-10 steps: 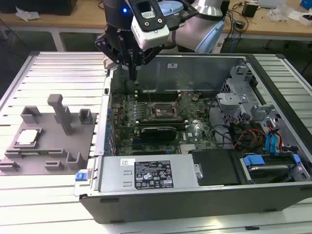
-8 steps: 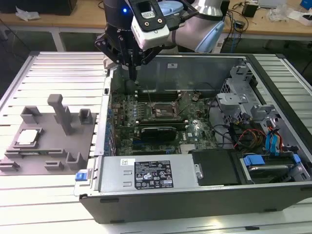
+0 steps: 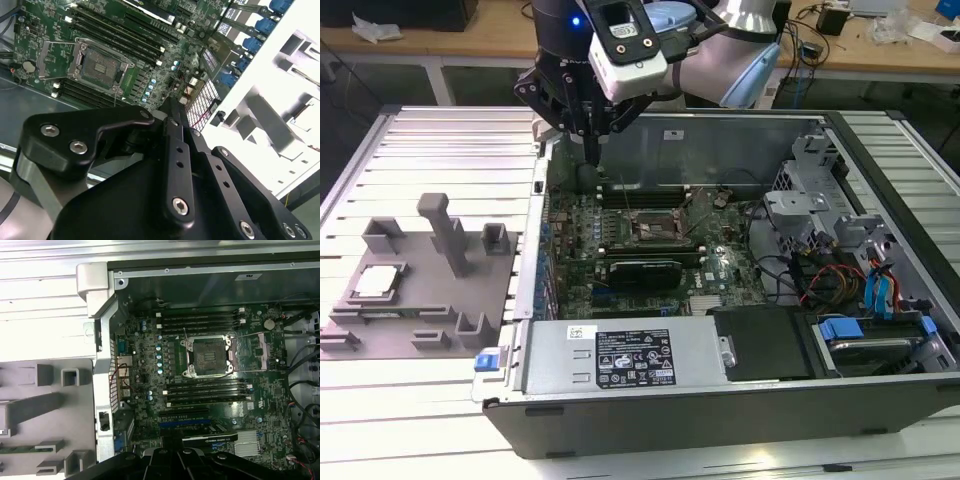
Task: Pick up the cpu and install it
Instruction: 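Reach for the cpu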
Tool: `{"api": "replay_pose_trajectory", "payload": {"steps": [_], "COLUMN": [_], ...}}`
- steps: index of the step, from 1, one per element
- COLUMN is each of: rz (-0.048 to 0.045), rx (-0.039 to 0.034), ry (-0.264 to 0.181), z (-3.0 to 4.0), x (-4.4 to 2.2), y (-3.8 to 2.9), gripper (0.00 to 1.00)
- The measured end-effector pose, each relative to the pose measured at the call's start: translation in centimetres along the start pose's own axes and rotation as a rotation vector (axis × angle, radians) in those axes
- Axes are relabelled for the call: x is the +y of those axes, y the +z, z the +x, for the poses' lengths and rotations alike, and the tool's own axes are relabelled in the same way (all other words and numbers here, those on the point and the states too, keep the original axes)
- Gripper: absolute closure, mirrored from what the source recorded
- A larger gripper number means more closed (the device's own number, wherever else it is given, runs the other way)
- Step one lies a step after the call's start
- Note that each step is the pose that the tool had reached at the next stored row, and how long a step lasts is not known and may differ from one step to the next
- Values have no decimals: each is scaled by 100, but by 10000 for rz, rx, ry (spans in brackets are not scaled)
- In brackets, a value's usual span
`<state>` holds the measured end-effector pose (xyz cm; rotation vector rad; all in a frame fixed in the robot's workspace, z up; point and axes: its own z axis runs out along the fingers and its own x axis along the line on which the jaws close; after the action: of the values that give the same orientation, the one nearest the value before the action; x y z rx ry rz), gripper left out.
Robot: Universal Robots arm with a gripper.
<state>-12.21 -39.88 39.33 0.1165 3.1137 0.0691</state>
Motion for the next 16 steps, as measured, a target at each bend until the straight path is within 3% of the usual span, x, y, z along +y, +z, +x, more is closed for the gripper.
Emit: {"api": "replay_pose_trajectory", "payload": {"steps": [3, 6, 10, 16], "rz": [-1, -1, -1, -1], "rx": [-1, -3, -4, -9], "ry": [2, 0, 0, 0], "z": [12, 118, 178, 341], "x": [-1, -9, -13, -25], "y": [0, -3, -4, -9], "gripper": [89, 89, 89, 89]}}
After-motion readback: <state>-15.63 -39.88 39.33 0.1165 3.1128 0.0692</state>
